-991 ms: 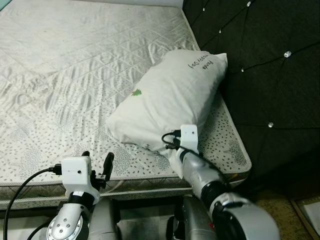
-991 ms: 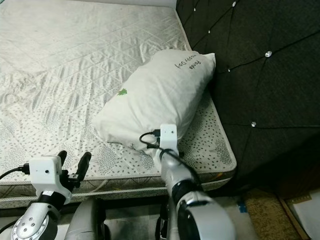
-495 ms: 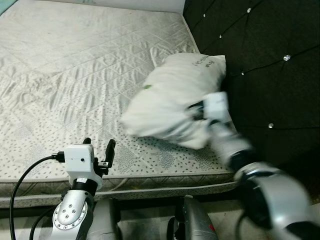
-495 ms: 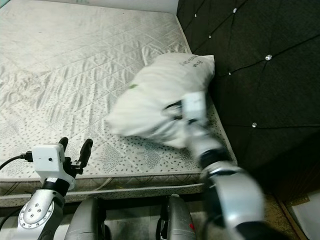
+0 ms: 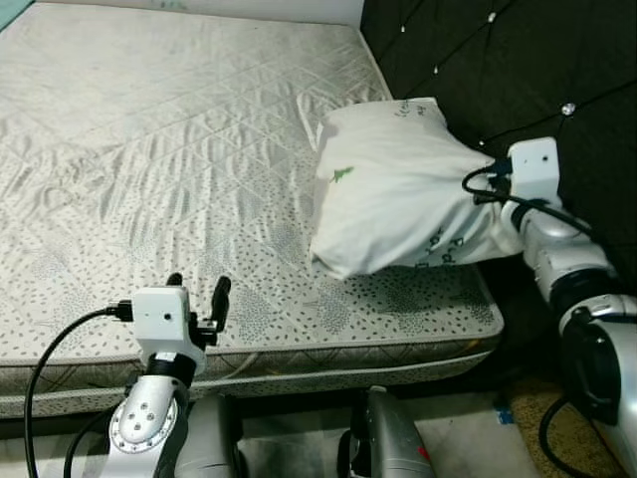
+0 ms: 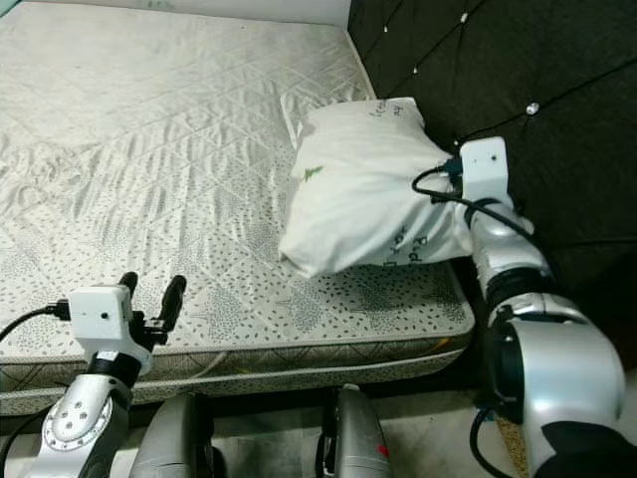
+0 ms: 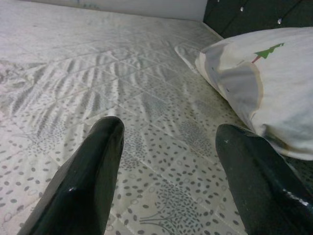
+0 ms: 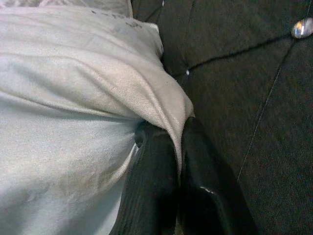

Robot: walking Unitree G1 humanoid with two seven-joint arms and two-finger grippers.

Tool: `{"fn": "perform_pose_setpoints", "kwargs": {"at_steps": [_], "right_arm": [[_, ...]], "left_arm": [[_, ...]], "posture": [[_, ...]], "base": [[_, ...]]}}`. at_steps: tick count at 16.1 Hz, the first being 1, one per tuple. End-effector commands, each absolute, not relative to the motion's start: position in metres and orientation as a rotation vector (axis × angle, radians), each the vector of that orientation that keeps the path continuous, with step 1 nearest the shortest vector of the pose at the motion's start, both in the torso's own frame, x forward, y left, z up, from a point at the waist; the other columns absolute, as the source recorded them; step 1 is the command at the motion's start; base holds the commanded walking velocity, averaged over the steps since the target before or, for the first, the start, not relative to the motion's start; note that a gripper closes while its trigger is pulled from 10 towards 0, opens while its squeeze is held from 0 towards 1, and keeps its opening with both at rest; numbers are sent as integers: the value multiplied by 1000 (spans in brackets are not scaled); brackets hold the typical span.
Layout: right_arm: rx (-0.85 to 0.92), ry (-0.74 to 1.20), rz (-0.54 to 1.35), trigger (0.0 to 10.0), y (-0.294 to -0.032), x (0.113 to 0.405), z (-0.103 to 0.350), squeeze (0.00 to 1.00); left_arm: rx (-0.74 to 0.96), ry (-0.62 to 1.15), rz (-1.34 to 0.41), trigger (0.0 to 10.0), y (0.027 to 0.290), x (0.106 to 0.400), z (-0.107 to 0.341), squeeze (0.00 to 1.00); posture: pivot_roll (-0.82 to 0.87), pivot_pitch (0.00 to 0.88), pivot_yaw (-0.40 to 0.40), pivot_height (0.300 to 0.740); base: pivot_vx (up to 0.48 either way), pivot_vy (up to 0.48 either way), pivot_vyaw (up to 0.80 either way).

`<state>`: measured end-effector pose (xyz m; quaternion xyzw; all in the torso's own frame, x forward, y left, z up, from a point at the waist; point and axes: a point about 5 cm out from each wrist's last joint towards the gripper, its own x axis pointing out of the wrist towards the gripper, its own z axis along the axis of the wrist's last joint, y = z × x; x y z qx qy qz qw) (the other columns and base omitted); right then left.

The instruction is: Clean up the room

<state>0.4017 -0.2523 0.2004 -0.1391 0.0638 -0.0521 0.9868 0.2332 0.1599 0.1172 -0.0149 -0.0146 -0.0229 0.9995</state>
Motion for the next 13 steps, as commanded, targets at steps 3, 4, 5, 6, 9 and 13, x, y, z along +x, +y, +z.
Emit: {"fn": "perform_pose_setpoints", "kwargs": {"at_steps": [3,4,5,6,9,13], "right_arm": [[-318,57,-130,0,-264,399,209,0],[-292,112,-145,0,-266,393,187,0],[-298,134,-157,0,-267,390,180,0],[-295,197,-197,6235,-267,382,155,0],[-228,239,-254,0,-269,371,132,0],[-115,218,-298,0,-263,369,124,0]], "left_arm": [[-26,-28,-61,10000,157,231,117,0],[-28,-26,-65,10000,156,230,117,0],[-29,-26,-66,10000,156,230,117,0],[-29,-21,-72,10000,156,229,117,0],[-25,-14,-84,10000,156,230,117,0],[-29,-12,-90,10000,154,231,117,0]], "posture": [[114,94,-85,626],[117,100,-82,626],[118,102,-79,626],[118,112,-68,626],[113,120,-58,626],[107,130,-56,626]], "base": [[0,0,0],[0,0,0],[0,0,0],[0,0,0],[0,0,0],[0,0,0]]}}
